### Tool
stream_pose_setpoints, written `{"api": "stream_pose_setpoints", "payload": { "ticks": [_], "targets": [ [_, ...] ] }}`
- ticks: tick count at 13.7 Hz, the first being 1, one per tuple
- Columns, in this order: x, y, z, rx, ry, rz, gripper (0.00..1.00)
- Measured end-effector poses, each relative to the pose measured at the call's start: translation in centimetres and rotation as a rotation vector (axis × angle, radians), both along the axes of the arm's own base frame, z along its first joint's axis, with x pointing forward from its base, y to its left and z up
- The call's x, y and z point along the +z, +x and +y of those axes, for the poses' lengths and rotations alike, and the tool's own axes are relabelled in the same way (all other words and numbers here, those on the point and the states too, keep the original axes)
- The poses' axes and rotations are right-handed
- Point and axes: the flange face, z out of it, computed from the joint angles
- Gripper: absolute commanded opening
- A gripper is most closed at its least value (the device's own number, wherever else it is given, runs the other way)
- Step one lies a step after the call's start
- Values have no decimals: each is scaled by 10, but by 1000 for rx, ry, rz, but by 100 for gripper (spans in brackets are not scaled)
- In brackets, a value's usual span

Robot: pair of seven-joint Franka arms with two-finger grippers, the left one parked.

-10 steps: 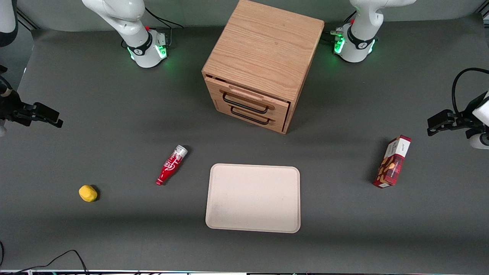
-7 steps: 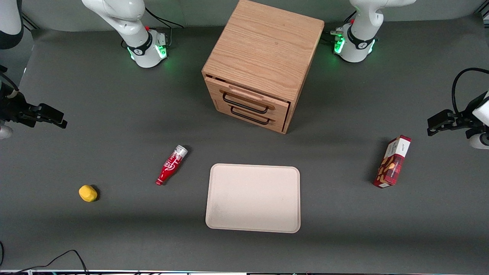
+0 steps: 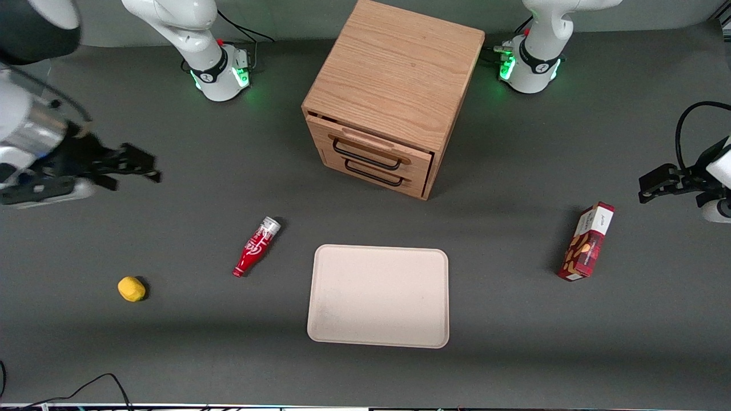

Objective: Open upper drawer
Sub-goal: 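Move the right gripper to the upper drawer's black bar handle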

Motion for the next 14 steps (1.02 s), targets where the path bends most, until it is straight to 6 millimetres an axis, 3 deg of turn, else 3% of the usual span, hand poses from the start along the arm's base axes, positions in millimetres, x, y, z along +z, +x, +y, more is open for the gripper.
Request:
{"api": "stream_pose_setpoints", "payload": {
  "ticks": [3,5,11,14],
  "targets": [
    [-16,-12,104,258,74,18,100],
    [-38,-16,159,372,156,32,100],
    [-114,-38,269,671,194,56,100],
    [-144,-53,307,771,172,38,100]
  ]
}}
